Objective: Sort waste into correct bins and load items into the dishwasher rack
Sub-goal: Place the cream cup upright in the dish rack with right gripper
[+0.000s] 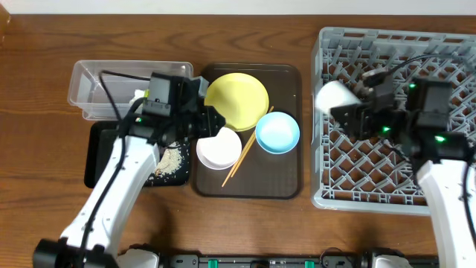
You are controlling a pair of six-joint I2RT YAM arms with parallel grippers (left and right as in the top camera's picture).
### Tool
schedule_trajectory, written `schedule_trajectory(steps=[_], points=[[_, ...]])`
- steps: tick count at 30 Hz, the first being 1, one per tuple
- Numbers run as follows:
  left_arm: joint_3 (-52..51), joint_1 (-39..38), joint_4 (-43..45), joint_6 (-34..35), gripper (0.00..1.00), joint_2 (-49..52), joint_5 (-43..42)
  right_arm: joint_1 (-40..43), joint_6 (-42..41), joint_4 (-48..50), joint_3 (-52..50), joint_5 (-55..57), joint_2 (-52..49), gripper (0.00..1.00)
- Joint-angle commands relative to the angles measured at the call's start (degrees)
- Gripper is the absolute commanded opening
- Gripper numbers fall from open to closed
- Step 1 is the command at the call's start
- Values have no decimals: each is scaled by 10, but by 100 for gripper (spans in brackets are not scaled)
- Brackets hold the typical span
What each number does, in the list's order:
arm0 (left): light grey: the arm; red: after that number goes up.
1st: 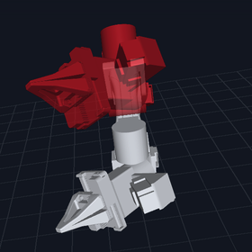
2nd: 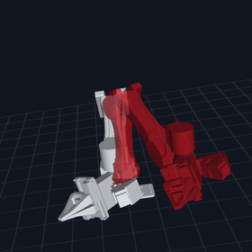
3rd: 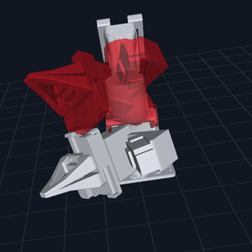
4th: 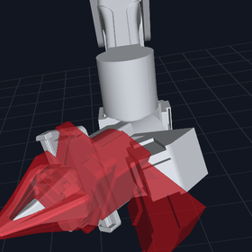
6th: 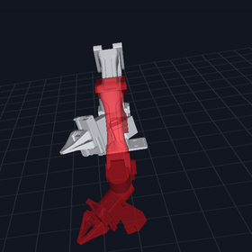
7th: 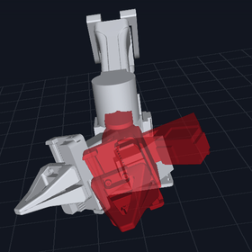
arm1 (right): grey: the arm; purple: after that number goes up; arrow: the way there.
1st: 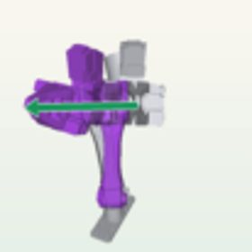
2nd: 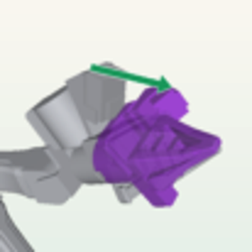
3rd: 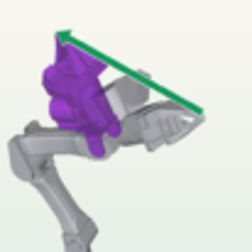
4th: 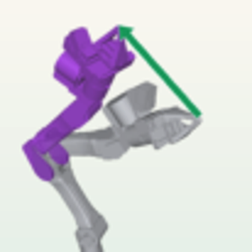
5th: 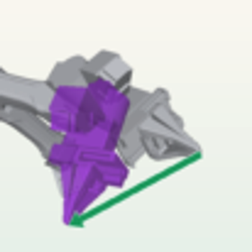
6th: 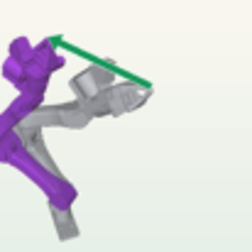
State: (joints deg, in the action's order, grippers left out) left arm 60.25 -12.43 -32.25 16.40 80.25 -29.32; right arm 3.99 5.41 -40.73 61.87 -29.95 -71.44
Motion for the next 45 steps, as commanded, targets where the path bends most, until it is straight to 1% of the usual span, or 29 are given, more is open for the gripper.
schedule_trajectory(steps=[1,5,8,11,14,15,28,36,37,38,39,41,42,43,45], points=[[4,2,-7,-20,36,-17,56,10,-10,-62,45,143,0,1],[4,2,-7,-20,37,-19,56,23,-55,-181,97,247,-7,1],[4,2,-7,-20,39,-19,56,39,-78,-248,128,274,-20,1],[4,1,-8,-20,41,-19,56,54,-87,-302,146,280,-37,1],[4,2,-10,-20,42,-19,56,63,-114,-338,149,331,-56,1],[4,2,-11,-20,43,-19,56,65,-116,-348,149,346,-68,1],[4,2,-20,-20,45,-19,56,66,-116,-364,148,357,-187,1],[4,2,-20,-20,46,-19,56,66,-116,-358,148,357,-249,7],[4,2,-20,-20,45,-19,56,66,-116,-355,148,357,-256,8],[4,2,-20,-20,46,-19,56,66,-116,-352,148,357,-262,15],[4,2,-20,-20,46,-19,56,66,-116,-349,148,356,-267,27],[4,2,-20,-20,46,-18,57,66,-116,-346,148,351,-273,59],[4,2,-20,-20,46,-18,57,66,-116,-343,148,347,-277,70],[4,2,-20,-20,46,-18,57,66,-116,-342,148,341,-278,75],[4,2,-20,-20,46,-18,57,65,-116,-337,148,337,-279,78]])
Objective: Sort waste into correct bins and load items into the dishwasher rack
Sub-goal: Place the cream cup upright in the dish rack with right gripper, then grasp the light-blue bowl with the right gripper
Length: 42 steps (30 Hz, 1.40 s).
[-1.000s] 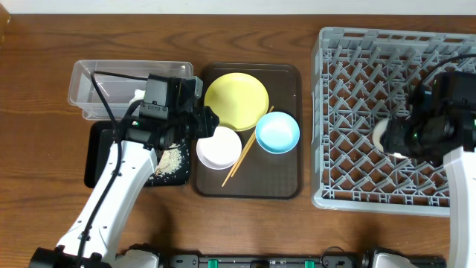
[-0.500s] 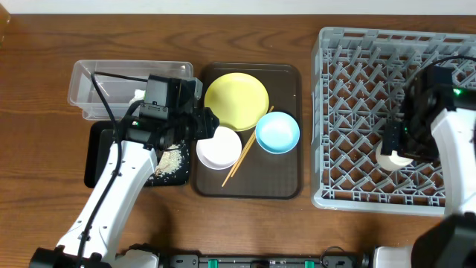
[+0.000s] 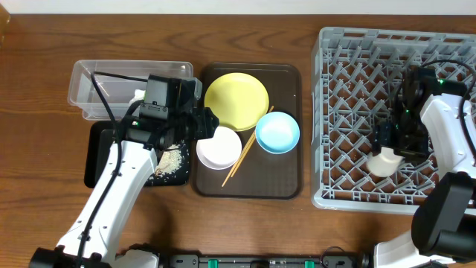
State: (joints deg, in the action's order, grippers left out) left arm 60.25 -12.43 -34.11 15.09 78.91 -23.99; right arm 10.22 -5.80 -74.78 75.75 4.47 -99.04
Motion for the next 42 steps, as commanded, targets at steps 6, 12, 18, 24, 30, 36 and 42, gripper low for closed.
schedule_trajectory(steps=[6,12,18,24,30,36,42], points=[[3,2,-12,-7,46,-5,12,2,-4,18,14,-14,14,79],[3,2,-80,1,46,-5,115,-5,63,77,60,-153,63,77],[3,2,-155,94,46,-5,255,-67,135,219,64,-316,99,71],[3,2,-197,203,46,-5,329,-179,182,298,59,-290,76,68],[3,7,-199,221,46,-5,331,-279,183,313,59,-183,11,70],[3,35,-199,221,46,-5,330,-334,183,313,59,-91,-61,70],[3,43,-198,221,46,-5,330,-348,159,314,59,-10,-120,68]])
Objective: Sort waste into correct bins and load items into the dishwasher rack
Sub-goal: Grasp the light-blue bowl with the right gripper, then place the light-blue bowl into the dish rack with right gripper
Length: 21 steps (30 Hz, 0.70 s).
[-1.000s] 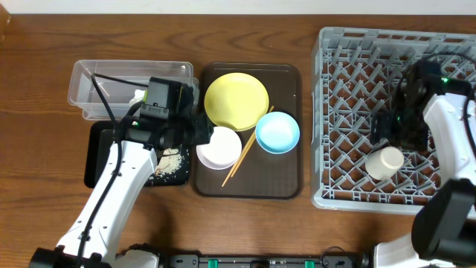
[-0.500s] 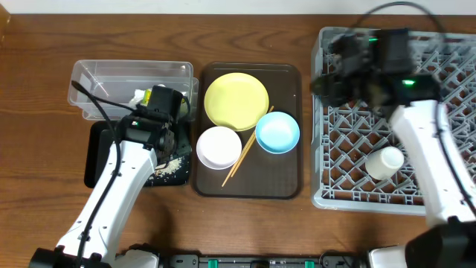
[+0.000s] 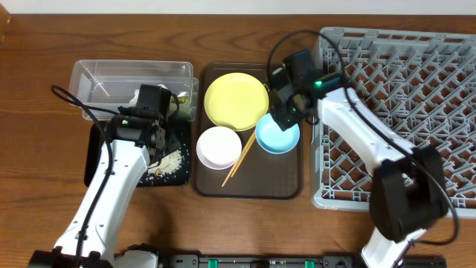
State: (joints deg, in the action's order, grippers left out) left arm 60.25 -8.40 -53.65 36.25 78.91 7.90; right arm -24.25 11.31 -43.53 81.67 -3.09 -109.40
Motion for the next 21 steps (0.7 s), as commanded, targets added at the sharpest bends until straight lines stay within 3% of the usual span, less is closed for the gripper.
schedule_trajectory(steps=[1,4,6,12,21], points=[[3,2,-3,9,46,-5,11,-4,-16,1,0,68,-26,67],[3,2,-3,9,46,-5,11,-3,-22,0,0,67,-46,59],[3,2,-3,9,46,-5,11,-3,-28,-2,0,67,-54,48],[3,2,-3,9,46,-5,11,-3,-28,-3,0,67,-57,4],[3,2,-3,9,46,-5,3,11,-42,-22,1,81,-17,1]])
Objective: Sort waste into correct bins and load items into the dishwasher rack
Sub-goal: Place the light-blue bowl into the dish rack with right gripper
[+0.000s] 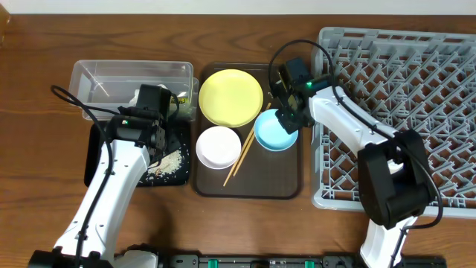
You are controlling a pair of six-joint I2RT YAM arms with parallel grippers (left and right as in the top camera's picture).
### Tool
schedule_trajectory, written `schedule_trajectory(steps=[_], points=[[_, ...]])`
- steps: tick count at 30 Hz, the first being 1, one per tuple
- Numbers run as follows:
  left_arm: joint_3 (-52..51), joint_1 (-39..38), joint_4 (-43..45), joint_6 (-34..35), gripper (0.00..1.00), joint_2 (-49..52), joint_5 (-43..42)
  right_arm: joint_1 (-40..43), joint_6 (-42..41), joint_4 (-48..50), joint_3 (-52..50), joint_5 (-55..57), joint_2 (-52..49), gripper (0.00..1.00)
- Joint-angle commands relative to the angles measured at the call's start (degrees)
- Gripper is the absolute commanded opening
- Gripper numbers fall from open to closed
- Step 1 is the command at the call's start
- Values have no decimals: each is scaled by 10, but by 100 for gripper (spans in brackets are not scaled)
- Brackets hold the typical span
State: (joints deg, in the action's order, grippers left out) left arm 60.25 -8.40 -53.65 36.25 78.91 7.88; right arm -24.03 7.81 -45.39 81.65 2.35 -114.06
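On the brown tray point(286, 186) lie a yellow plate point(230, 97), a white bowl point(219, 147), a blue bowl point(272, 135) and a pair of chopsticks point(239, 158). My right gripper point(290, 117) is down at the blue bowl's far right rim; the wrist hides its fingers, so its grip cannot be told. My left gripper point(172, 110) hovers at the right end of the clear bin point(126, 78), above the black tray point(100, 156) with spilled rice; its fingers are hidden too. The grey dishwasher rack point(416, 89) stands at the right.
Crumpled white waste point(137, 97) lies in the clear bin. The right arm stretches from the rack's near side across its left wall to the tray. Bare wooden table point(44, 186) lies to the left and in front.
My right gripper has dropped from between plate and blue bowl onto the bowl's far rim. The yellow plate has shifted slightly left and back. The left arm has not moved.
First my right gripper held a white cup over the rack's left side while my left gripper reached toward the white bowl. Then the cup was low in the rack's near part. Later the right gripper was empty by the plate and the left gripper back at the bin.
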Motion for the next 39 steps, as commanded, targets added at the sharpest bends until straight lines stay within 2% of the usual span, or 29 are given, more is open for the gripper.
schedule_trajectory(steps=[1,6,11,15,21,25,29,39], points=[[3,2,-3,9,46,-5,3,14,-7,-2,2,33,45,1],[3,2,-2,9,46,-5,3,40,-7,19,7,78,137,1],[3,2,4,9,47,-5,3,69,-3,99,7,107,210,1],[3,2,6,9,47,-5,3,92,62,184,7,206,219,1],[3,2,8,9,47,-5,3,116,185,362,6,359,189,1],[3,2,10,9,47,-5,3,134,245,464,6,399,151,1],[3,2,10,9,47,-5,3,147,294,490,6,428,100,1],[3,2,10,9,47,-5,3,130,245,467,6,476,7,1]])
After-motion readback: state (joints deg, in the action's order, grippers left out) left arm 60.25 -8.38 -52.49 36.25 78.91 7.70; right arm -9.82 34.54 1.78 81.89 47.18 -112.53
